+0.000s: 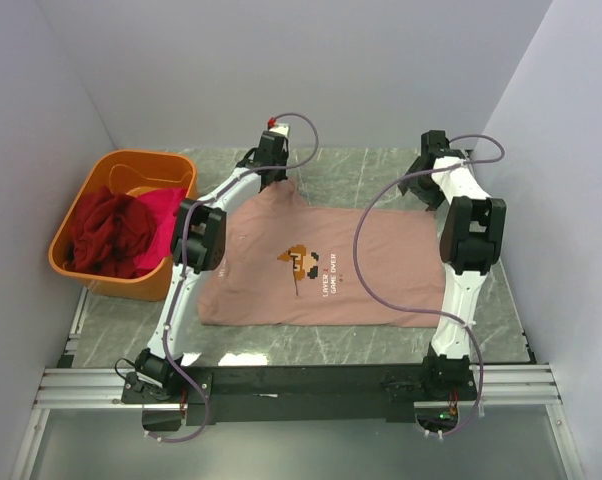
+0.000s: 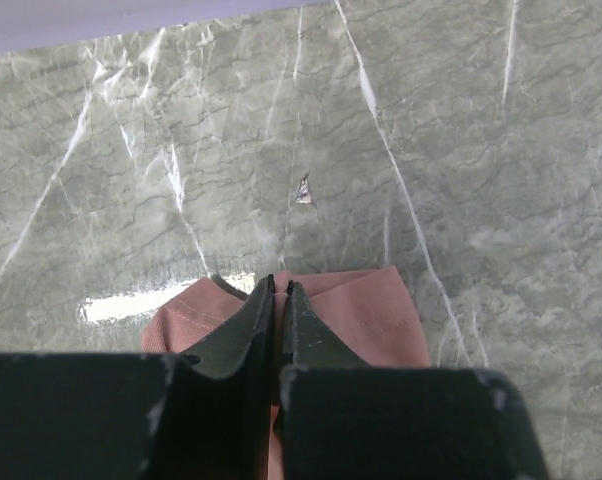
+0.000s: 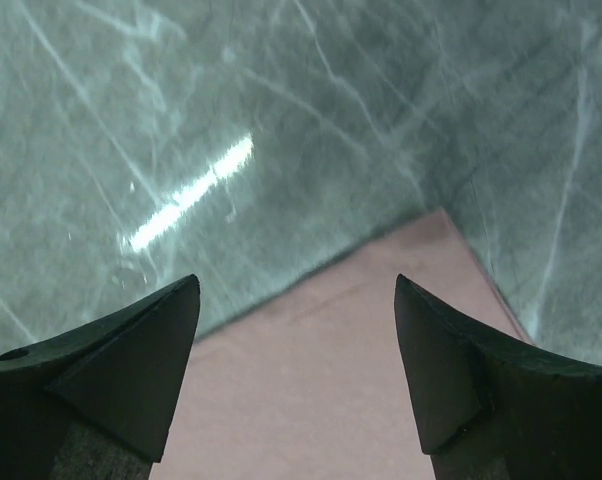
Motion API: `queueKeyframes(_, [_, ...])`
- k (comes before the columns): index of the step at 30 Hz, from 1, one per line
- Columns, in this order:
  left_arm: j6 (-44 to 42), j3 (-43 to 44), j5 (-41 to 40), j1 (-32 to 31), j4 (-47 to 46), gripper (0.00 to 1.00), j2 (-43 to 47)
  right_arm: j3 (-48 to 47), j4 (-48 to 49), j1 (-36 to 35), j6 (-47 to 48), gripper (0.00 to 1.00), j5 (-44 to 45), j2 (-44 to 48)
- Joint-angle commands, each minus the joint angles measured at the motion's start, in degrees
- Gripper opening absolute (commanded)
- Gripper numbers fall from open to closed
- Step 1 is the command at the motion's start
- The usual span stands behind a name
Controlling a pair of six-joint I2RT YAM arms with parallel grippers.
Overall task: Fold and stack the t-shirts
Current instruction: Fold the tshirt
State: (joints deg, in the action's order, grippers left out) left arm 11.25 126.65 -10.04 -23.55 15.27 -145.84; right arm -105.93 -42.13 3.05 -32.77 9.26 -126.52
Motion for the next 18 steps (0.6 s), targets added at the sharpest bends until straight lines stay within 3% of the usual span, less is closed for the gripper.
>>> queueKeyframes(1, [1.7, -0.1, -0.8, -0.1, -2.5, 0.00, 4.6, -7.5, -4.9, 0.5, 1.0, 0.84, 2.7, -3.7])
queueKeyframes(18, [3.7, -6.8, -0.2, -0.1, -4.2, 0.00, 7.1, -6.4, -6.6, 0.6, -0.7, 0.77, 7.0, -7.7])
